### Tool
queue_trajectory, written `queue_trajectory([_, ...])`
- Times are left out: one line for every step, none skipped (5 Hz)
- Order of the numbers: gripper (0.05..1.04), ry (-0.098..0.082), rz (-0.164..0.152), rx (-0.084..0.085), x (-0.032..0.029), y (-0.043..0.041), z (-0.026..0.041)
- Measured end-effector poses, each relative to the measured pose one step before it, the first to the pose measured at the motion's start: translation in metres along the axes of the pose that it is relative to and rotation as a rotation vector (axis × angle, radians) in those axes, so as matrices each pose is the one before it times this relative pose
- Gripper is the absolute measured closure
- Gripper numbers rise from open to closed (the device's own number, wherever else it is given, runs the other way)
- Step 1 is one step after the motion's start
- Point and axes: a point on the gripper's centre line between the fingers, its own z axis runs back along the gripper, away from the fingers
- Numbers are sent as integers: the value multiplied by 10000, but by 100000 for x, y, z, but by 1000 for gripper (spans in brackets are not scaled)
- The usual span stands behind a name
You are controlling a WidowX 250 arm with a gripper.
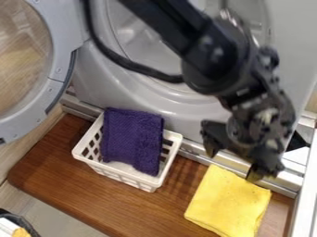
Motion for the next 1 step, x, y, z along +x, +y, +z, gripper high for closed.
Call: queue_trajectory([83, -443, -22, -238, 825, 121, 2063])
